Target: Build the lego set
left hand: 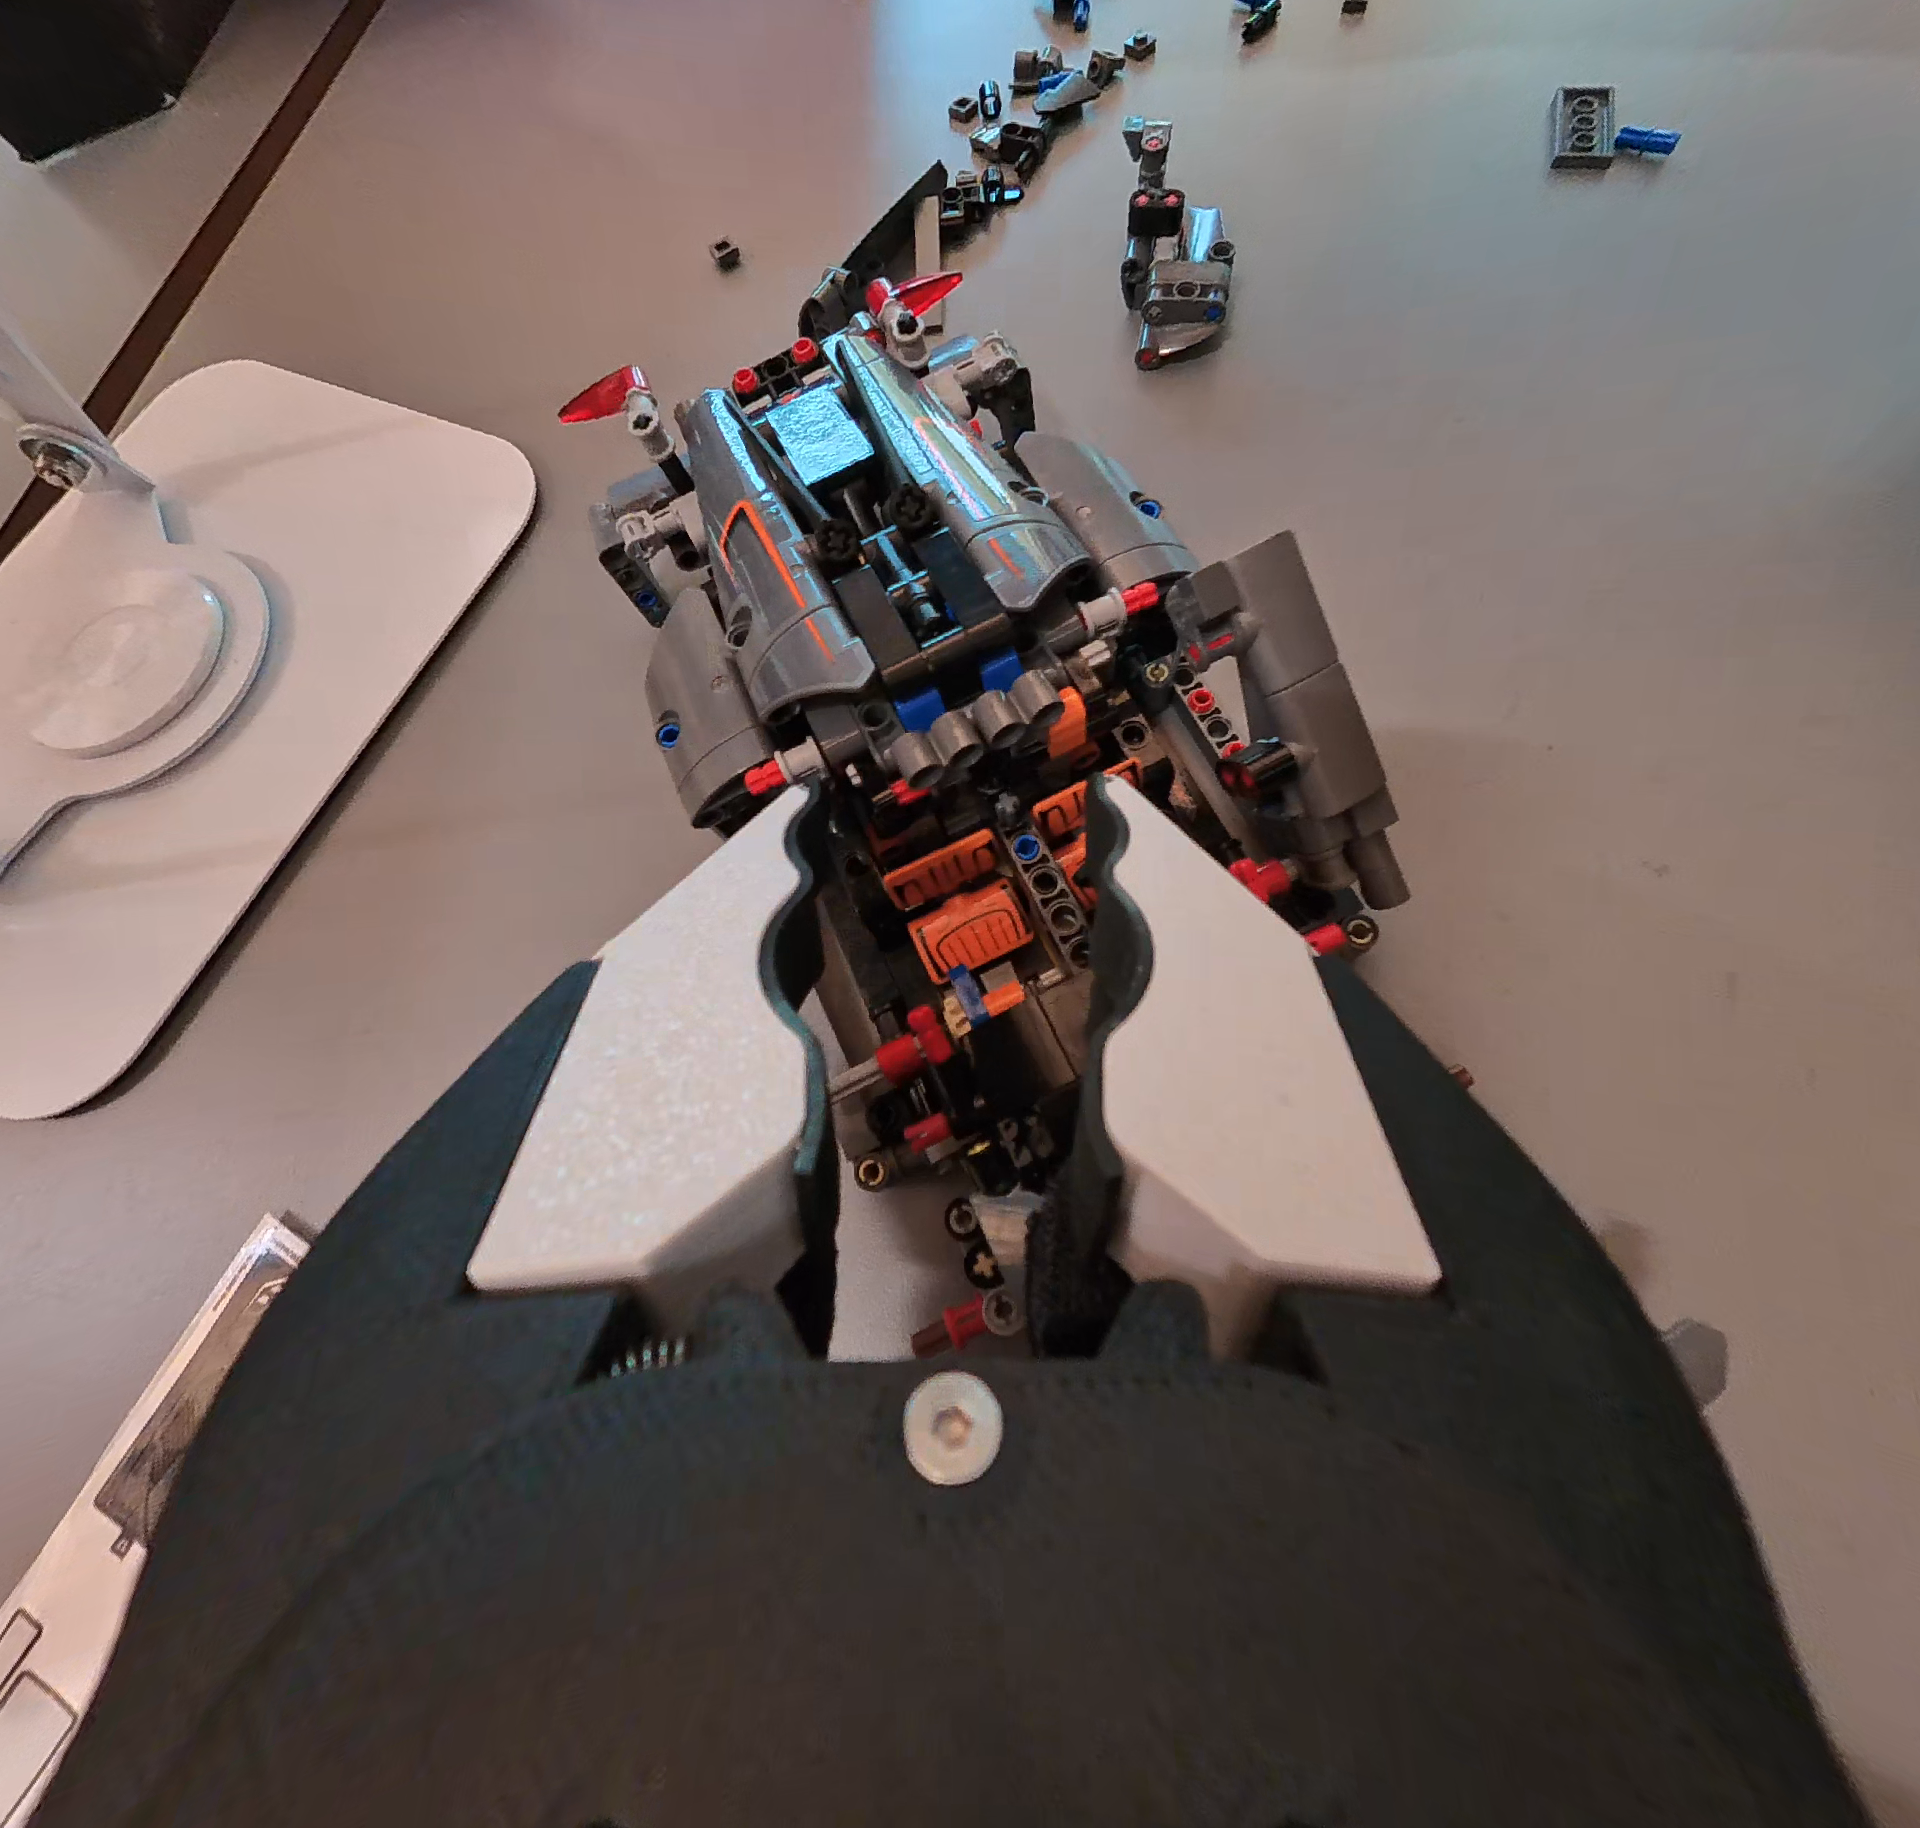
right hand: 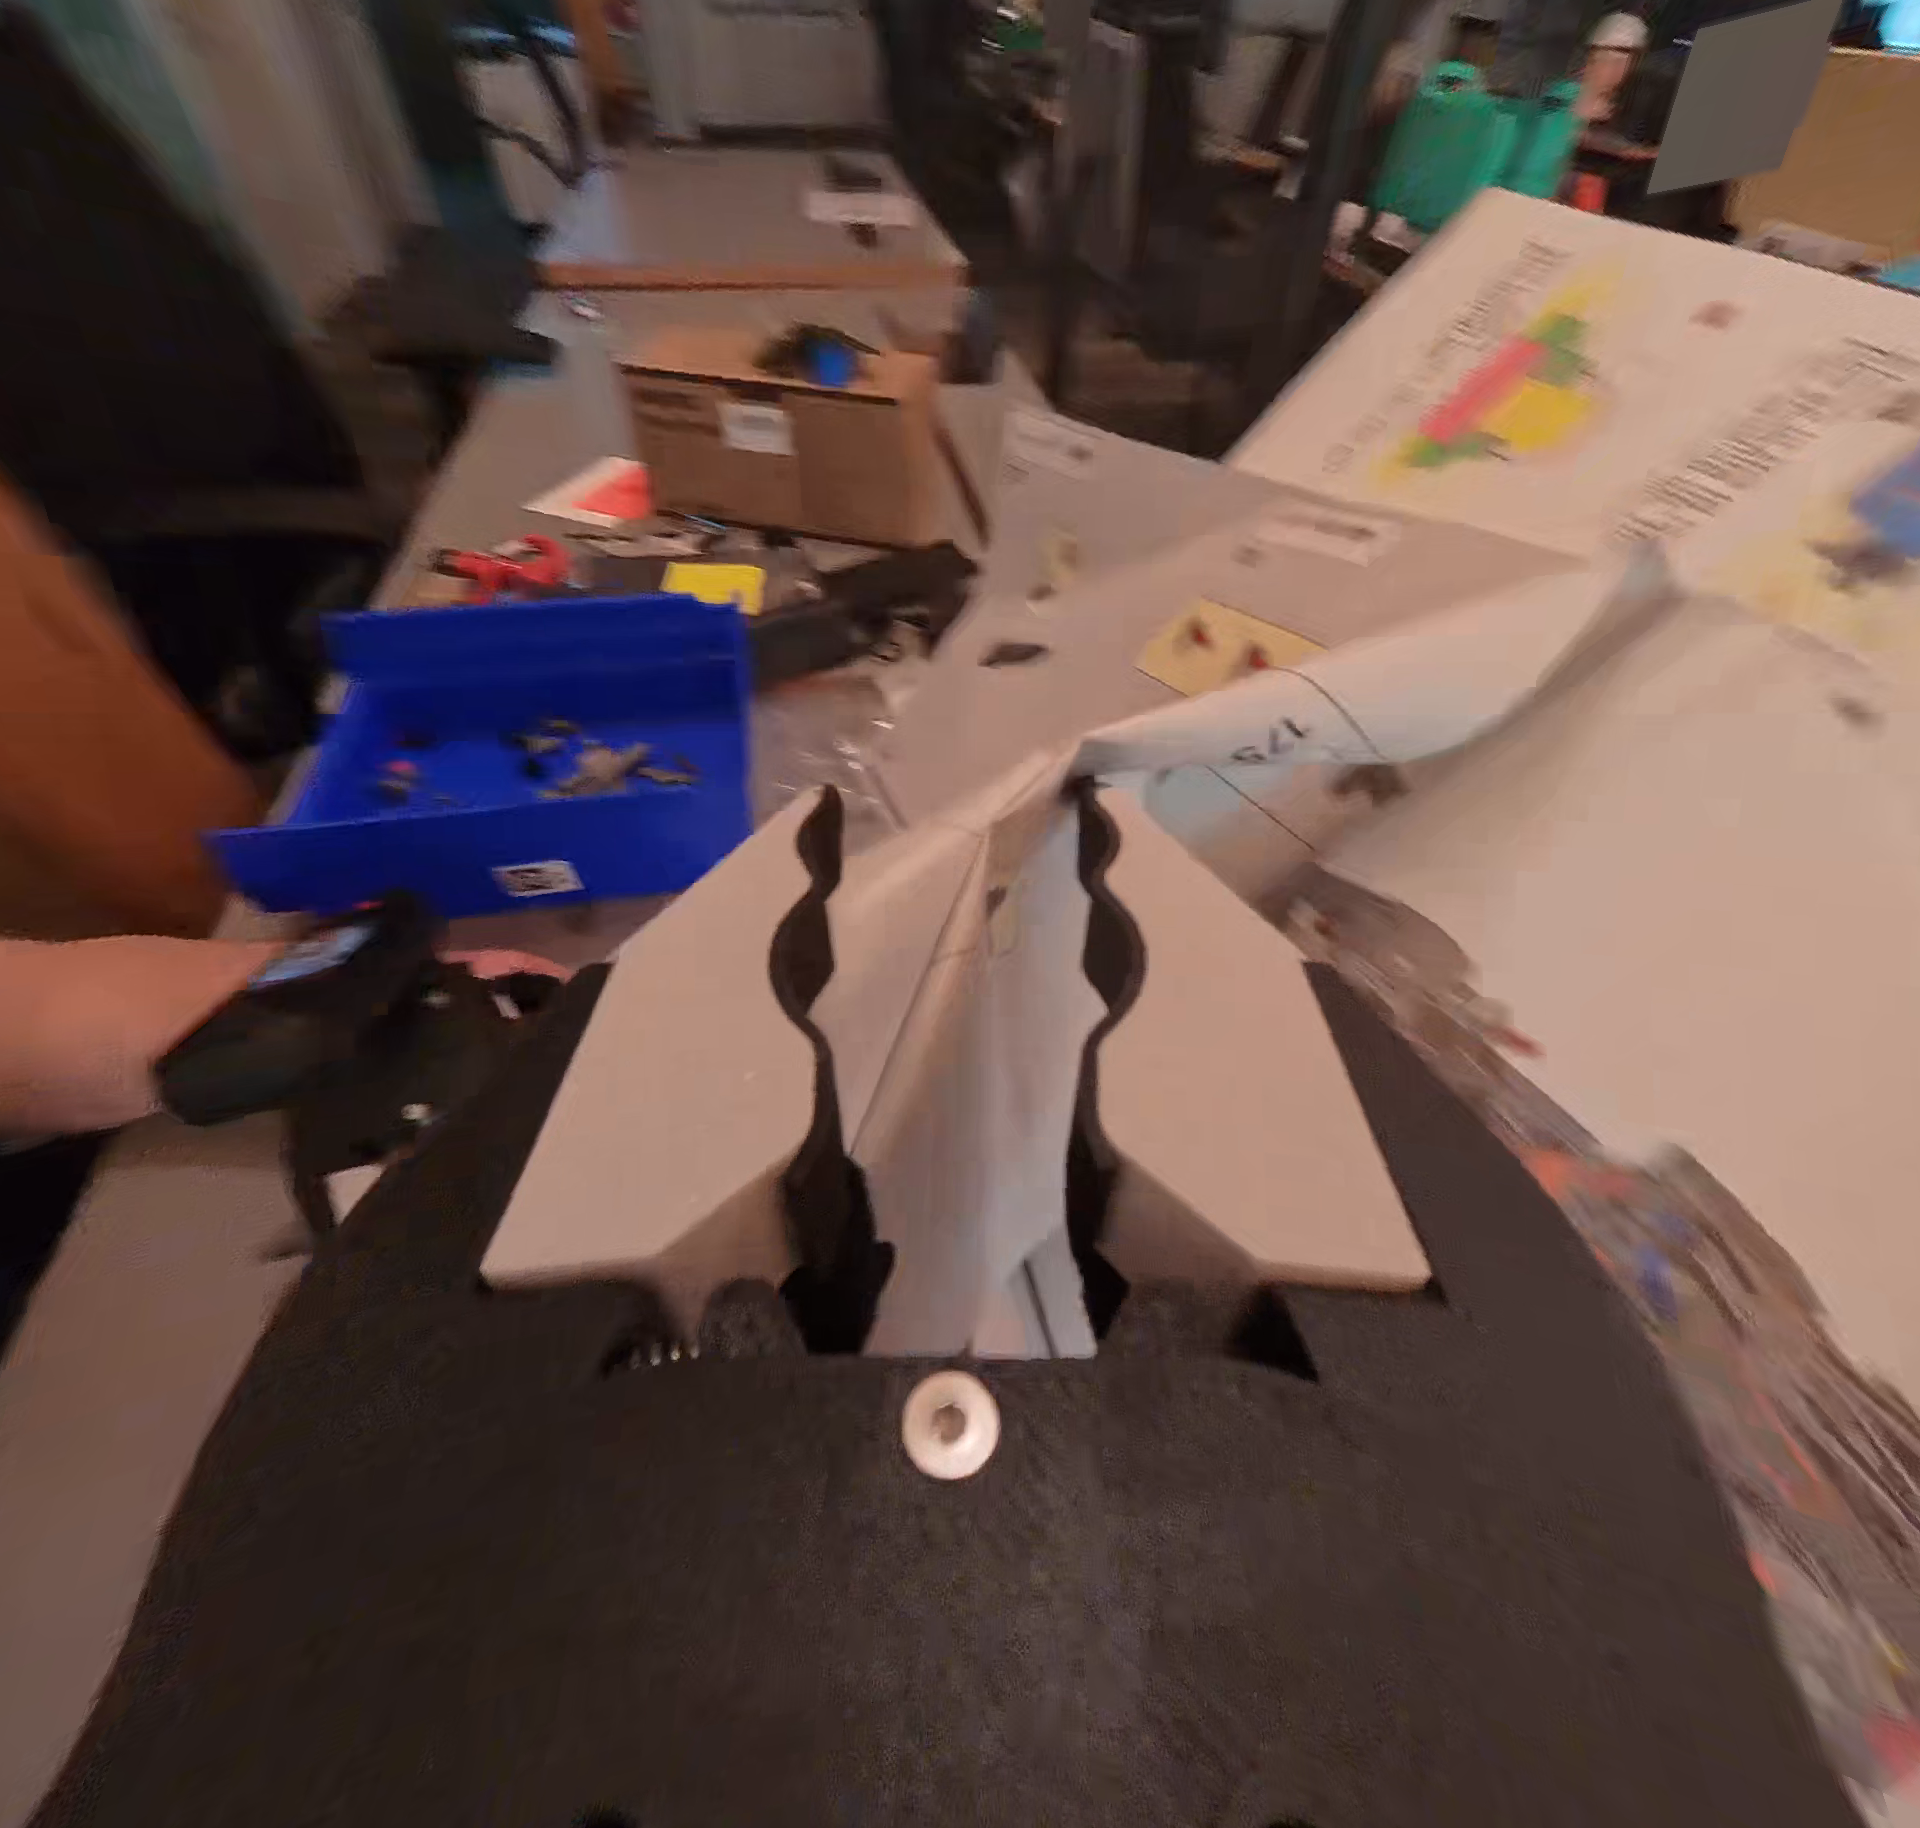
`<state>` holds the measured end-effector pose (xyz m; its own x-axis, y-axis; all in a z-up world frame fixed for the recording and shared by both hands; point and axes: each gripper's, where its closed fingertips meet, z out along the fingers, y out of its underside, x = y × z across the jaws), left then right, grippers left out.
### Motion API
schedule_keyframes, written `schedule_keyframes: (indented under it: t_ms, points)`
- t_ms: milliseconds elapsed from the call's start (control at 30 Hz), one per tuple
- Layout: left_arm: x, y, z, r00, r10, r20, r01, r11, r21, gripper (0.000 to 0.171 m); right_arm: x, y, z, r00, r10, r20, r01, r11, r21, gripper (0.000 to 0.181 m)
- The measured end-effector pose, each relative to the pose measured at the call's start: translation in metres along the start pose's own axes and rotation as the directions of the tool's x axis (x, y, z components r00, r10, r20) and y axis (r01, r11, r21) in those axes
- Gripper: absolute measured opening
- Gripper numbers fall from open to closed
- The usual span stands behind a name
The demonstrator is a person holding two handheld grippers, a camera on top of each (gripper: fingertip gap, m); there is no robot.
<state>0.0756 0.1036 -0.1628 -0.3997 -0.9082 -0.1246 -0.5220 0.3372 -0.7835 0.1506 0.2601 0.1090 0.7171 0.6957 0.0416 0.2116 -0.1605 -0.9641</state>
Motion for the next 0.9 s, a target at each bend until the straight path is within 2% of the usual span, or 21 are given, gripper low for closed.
schedule_keyframes:
  t_ms: [67, 100, 267, 333, 367, 400, 433, 467, 533, 600, 667, 700, 733, 767, 800, 833, 900]
  points:
    - [0.000, 0.000, 0.000, 1.000, -0.001, -0.001, 0.001, 1.000, 0.002, 0.047, -0.041, -0.016, 0.010, 0.983, -0.028, 0.183, 0.021, 0.999, 0.038, 0.071]
    - [0.000, 0.000, 0.000, 1.000, -0.002, -0.001, 0.002, 1.000, 0.003, 0.047, -0.052, -0.021, 0.011, 0.972, -0.039, 0.231, 0.029, 0.998, 0.047, 0.078]
    - [0.000, 0.000, 0.000, 1.000, 0.008, 0.005, -0.008, 1.000, -0.002, 0.047, -0.043, -0.044, -0.006, 0.971, 0.026, 0.237, -0.067, 0.984, 0.168, 0.081]
    - [0.000, 0.000, 0.000, 1.000, 0.010, 0.005, -0.010, 1.000, -0.004, 0.046, -0.028, -0.048, -0.015, 0.988, 0.047, 0.147, -0.080, 0.970, 0.232, 0.080]
    - [0.001, 0.000, 0.000, 1.000, 0.011, 0.003, -0.011, 1.000, -0.003, 0.046, -0.019, -0.050, -0.020, 0.993, 0.075, 0.087, -0.095, 0.960, 0.265, 0.068]
    - [0.001, 0.000, 0.000, 1.000, 0.012, 0.000, -0.012, 1.000, 0.001, 0.046, -0.012, -0.050, -0.023, 0.993, 0.107, 0.050, -0.117, 0.953, 0.278, 0.033]
    - [0.001, -0.001, -0.001, 1.000, 0.010, 0.000, -0.010, 1.000, 0.008, 0.047, -0.004, -0.046, -0.022, 0.991, 0.134, 0.005, -0.131, 0.955, 0.268, 0.022]
    - [0.001, -0.001, -0.003, 1.000, 0.000, -0.006, 0.001, 1.000, 0.016, 0.046, 0.006, -0.041, -0.020, 0.987, 0.149, -0.058, -0.130, 0.960, 0.246, 0.018]
    - [-0.001, -0.004, -0.011, 0.999, -0.042, -0.030, 0.043, 0.998, 0.055, 0.048, 0.011, -0.036, -0.018, 0.987, 0.139, -0.082, -0.118, 0.967, 0.226, 0.000]
    - [-0.010, -0.015, -0.034, 0.993, -0.109, -0.042, 0.114, 0.979, 0.167, 0.050, 0.017, -0.035, -0.020, 0.982, 0.169, -0.090, -0.143, 0.961, 0.238, 0.000]
    - [-0.032, -0.032, -0.070, 0.983, -0.183, 0.018, 0.167, 0.929, 0.331, 0.053, 0.025, -0.030, -0.023, 0.978, 0.168, -0.120, -0.137, 0.964, 0.227, 0.000]
    - [-0.049, -0.041, -0.092, 0.967, -0.250, 0.059, 0.201, 0.880, 0.430, 0.054, 0.027, -0.027, -0.025, 0.977, 0.175, -0.123, -0.143, 0.963, 0.227, 0.000]
    - [-0.074, -0.043, -0.114, 0.925, -0.358, 0.126, 0.246, 0.818, 0.519, 0.058, 0.028, -0.027, -0.028, 0.976, 0.191, -0.107, -0.162, 0.958, 0.238, 0.000]
    - [-0.101, -0.041, -0.134, 0.863, -0.474, 0.175, 0.290, 0.749, 0.596, 0.071, 0.029, -0.027, -0.032, 0.973, 0.211, -0.090, -0.182, 0.949, 0.257, 0.000]
    - [-0.121, -0.038, -0.151, 0.810, -0.555, 0.188, 0.318, 0.685, 0.656, 0.092, 0.030, -0.027, -0.036, 0.971, 0.223, -0.081, -0.194, 0.943, 0.272, 0.000]
    - [-0.141, -0.028, -0.163, 0.743, -0.633, 0.219, 0.343, 0.640, 0.688, 0.101, 0.032, -0.026, -0.039, 0.970, 0.228, -0.082, -0.198, 0.941, 0.276, 0.000]
    - [-0.171, -0.006, -0.173, 0.629, -0.738, 0.245, 0.392, 0.573, 0.720, 0.106, 0.031, -0.024, -0.043, 0.969, 0.236, -0.073, -0.207, 0.936, 0.286, 0.000]
